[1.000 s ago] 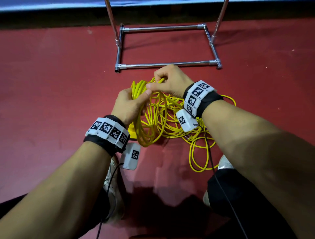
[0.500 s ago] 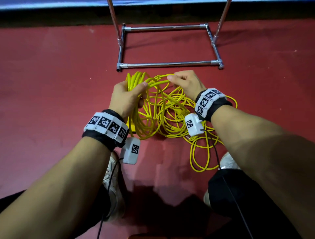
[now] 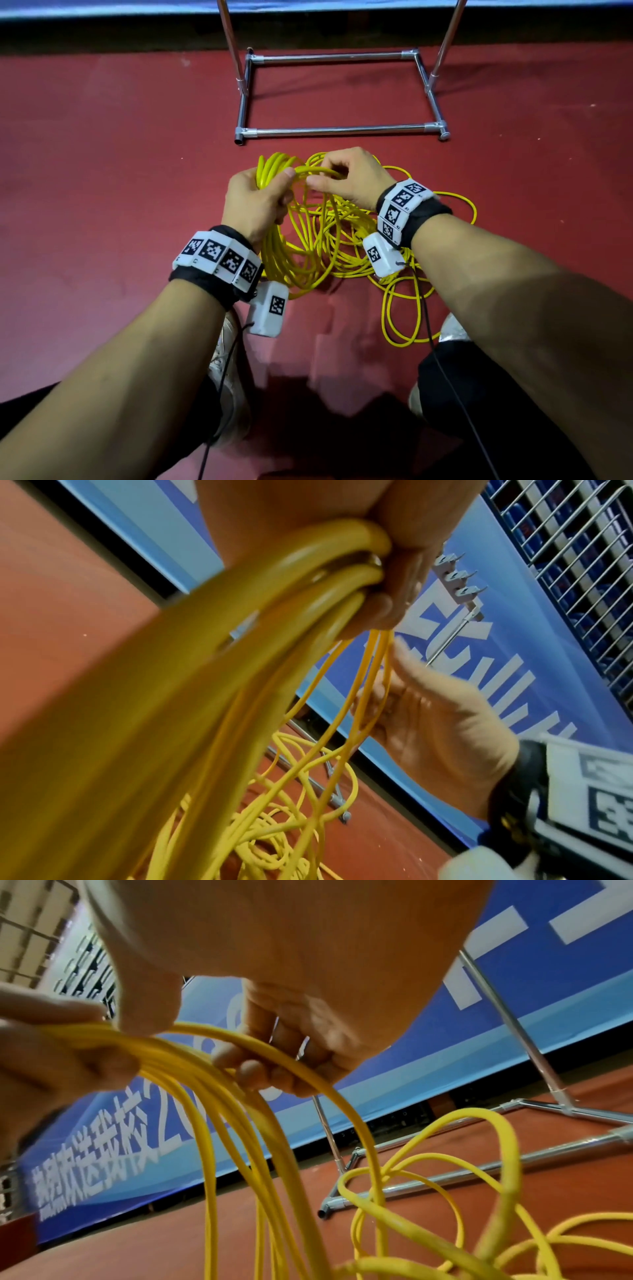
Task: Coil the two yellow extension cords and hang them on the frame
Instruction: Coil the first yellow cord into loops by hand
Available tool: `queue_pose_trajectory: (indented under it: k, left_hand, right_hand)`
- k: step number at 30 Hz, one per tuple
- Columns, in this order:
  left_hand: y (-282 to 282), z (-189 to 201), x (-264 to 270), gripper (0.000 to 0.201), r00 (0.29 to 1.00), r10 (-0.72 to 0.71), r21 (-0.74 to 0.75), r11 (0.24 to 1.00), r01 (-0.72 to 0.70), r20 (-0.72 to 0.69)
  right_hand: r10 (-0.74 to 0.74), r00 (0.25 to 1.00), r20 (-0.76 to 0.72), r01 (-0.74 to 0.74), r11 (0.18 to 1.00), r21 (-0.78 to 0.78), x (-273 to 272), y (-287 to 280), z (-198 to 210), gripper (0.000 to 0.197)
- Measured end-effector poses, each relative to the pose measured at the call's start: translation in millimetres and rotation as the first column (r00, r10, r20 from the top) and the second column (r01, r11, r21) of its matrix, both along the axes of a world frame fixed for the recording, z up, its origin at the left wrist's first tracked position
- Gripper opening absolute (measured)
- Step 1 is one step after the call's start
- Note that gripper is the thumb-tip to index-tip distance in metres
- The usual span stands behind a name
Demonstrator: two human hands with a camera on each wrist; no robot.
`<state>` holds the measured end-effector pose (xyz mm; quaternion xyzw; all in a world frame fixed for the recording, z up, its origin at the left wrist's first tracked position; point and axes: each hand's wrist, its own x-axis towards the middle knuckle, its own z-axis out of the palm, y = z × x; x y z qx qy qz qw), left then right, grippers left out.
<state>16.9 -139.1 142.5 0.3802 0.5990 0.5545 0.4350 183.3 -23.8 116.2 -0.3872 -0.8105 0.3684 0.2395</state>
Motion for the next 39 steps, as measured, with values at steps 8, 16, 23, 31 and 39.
queue_pose_trajectory:
  k: [8, 16, 23, 31, 39]
  left_hand:
    - [3, 18, -14, 0.021, 0.992, 0.128, 0.045, 0.991, -0.127, -0.022]
    - [4, 30, -25, 0.022, 0.973, 0.231, 0.102, 0.968, -0.230, 0.001]
    - [5, 32, -30, 0.022, 0.961, 0.277, 0.122, 0.955, -0.272, -0.025]
    - [4, 30, -31, 0.025, 0.951, 0.310, 0.152, 0.939, -0.308, 0.013]
    - [12, 26, -33, 0.027, 0.919, 0.359, 0.208, 0.898, -0.387, 0.162]
  right_hand:
    - [-0.175, 0.960, 0.216, 0.173, 0.984, 0.029, 34, 9, -38, 0.015]
    - [-0.321, 0.942, 0.103, 0.314, 0.946, 0.081, 35, 20, -11, 0.025]
    - [-0.334, 0.909, -0.250, 0.360, 0.930, 0.067, 27, 25, 33, 0.047]
    - [-0.502, 0.865, -0.018, 0.480, 0.817, 0.320, 23, 27, 46, 0.041]
    - [-0.406, 0.872, 0.274, 0.241, 0.843, 0.481, -3, 3, 30, 0.035]
